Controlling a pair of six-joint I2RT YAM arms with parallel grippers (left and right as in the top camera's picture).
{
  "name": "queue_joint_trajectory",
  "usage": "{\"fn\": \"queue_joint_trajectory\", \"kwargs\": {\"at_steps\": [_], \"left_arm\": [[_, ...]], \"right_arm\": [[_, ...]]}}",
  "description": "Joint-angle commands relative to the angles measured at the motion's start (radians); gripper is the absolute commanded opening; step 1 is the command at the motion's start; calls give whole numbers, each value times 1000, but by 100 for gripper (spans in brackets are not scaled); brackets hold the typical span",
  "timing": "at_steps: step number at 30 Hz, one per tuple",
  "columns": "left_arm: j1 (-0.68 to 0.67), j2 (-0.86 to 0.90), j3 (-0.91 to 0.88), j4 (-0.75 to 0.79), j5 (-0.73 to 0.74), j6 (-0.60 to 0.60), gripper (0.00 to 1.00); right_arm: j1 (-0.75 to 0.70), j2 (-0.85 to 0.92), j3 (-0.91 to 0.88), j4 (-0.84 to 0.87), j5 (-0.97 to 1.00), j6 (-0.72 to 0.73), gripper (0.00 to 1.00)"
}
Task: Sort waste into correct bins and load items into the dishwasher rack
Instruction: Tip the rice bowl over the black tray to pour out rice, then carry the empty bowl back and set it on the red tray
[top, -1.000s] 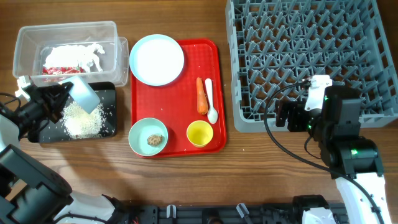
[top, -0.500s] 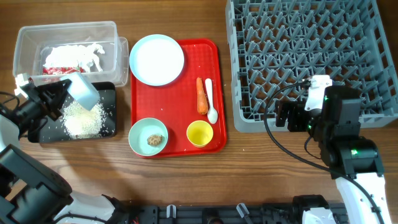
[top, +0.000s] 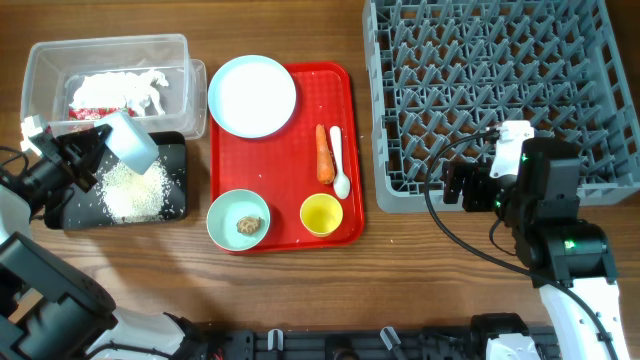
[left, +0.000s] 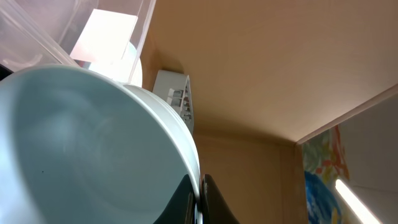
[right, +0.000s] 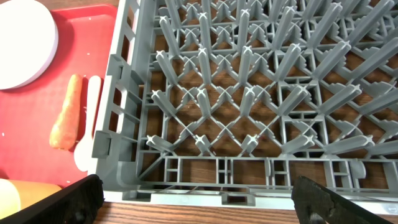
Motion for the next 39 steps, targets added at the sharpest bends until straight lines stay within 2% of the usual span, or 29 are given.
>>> {"fn": "queue_joint_trajectory", "kwargs": {"at_steps": [1, 15, 22, 31, 32, 35, 39], "left_arm": [[7, 10, -1, 3, 34, -9, 4], [-21, 2, 0, 2, 20, -8, 4], [-175, -81, 0, 47, 3, -6, 4], [-563, -158, 0, 87, -397, -9, 4], [-650, -156, 0, 98, -515, -9, 4], [-780, -150, 0, 123, -760, -9, 4], [-929, -132, 0, 169, -1004, -9, 4]], "right_arm": [[2, 2, 25, -2, -12, -10, 100], [2, 2, 25, -1, -12, -10, 100], [2, 2, 25, -1, -12, -10, 100], [2, 2, 25, 1, -12, -10, 100], [2, 2, 25, 2, -12, -10, 100], [2, 2, 25, 2, -12, -10, 100], [2, 2, 25, 3, -12, -10, 100]]}}
